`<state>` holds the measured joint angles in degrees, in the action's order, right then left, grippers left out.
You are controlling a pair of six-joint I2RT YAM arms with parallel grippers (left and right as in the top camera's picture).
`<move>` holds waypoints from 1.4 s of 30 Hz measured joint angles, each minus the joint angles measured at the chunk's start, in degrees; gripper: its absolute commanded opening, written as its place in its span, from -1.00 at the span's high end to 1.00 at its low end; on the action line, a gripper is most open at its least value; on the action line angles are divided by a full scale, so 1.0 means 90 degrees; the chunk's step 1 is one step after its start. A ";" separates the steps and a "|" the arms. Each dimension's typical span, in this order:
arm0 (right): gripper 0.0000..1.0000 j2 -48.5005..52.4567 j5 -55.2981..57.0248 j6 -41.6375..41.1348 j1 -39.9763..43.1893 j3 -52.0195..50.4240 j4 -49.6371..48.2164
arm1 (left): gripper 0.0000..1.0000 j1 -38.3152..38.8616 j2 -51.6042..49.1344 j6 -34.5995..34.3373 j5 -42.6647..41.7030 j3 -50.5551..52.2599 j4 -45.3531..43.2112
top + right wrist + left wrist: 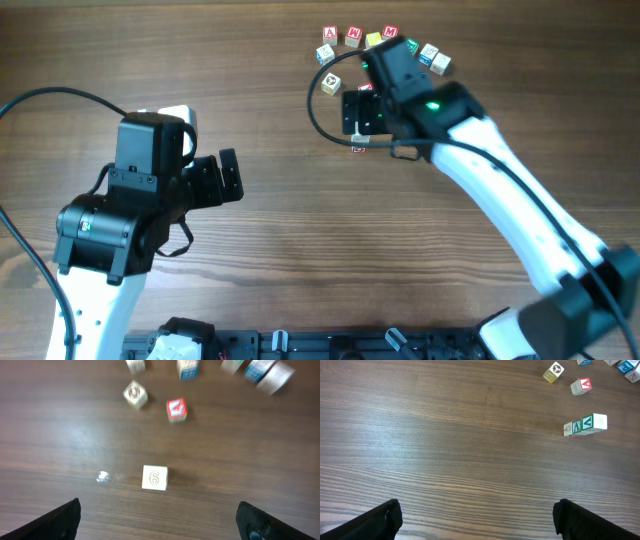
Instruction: Form a tower
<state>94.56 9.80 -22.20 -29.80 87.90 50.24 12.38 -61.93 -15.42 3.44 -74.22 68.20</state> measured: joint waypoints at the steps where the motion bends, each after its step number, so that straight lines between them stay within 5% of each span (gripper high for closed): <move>1: -0.99 -0.0243 0.0117 0.0005 0.0000 0.0036 0.0107 | -1.00 0.0000 0.0000 0.0000 -0.0002 0.0000 -0.0002; 3: -0.97 -0.0435 0.0265 0.0024 0.0012 0.0061 0.0357 | -1.00 0.0000 0.0000 0.0000 -0.0002 0.0000 0.0000; 4: -0.71 -0.0452 0.0304 0.0027 0.0039 0.0061 0.0459 | -1.00 0.0000 0.0000 0.0000 -0.0002 0.0000 0.0000; 5: -0.68 -0.0454 0.0330 0.0049 0.0102 0.0061 0.0563 | -1.00 0.0000 0.0000 0.0000 0.0000 0.0000 0.0000; 6: -0.99 -0.0503 0.0364 0.0053 0.0199 0.0061 0.0627 | -1.00 0.0000 0.0000 0.0000 -0.0002 0.0000 0.0000; 12: -1.00 -0.2038 0.0563 0.0109 0.0872 0.0078 0.1528 | -1.00 0.0000 0.0000 0.0000 -0.0002 0.0000 0.0000; 17: -1.00 -0.2115 0.1773 0.0432 0.1032 0.0078 0.1945 | -1.00 0.0000 0.0000 0.0000 0.0000 0.0000 0.0000; 20: -1.00 -0.2147 0.2040 0.0437 0.1695 0.0061 0.1348 | -1.00 0.0000 0.0000 0.0000 0.0000 0.0000 0.0005; 27: -1.00 -0.3434 0.0522 0.1819 0.2888 -0.0342 -0.1263 | -1.00 0.0000 0.0000 0.0000 0.0000 0.0002 -0.0002; 30: -1.00 -0.4794 0.0345 0.1984 0.2890 -0.1494 -0.2404 | -1.00 0.0000 0.0000 0.0000 0.0015 0.0002 0.0017; 37: -1.00 -0.8422 -0.0017 0.1877 0.3390 -0.6173 -0.4789 | -1.00 0.0000 0.0000 0.0000 0.0017 0.0015 0.0017; 42: -1.00 -1.0224 -0.0542 0.1188 0.3973 -0.8459 -0.5850 | -1.00 0.0000 -0.0012 0.0000 0.0017 0.0027 0.0007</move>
<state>2.55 4.93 -11.51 5.96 11.77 -2.42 12.38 -62.04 -15.42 3.60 -73.97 68.27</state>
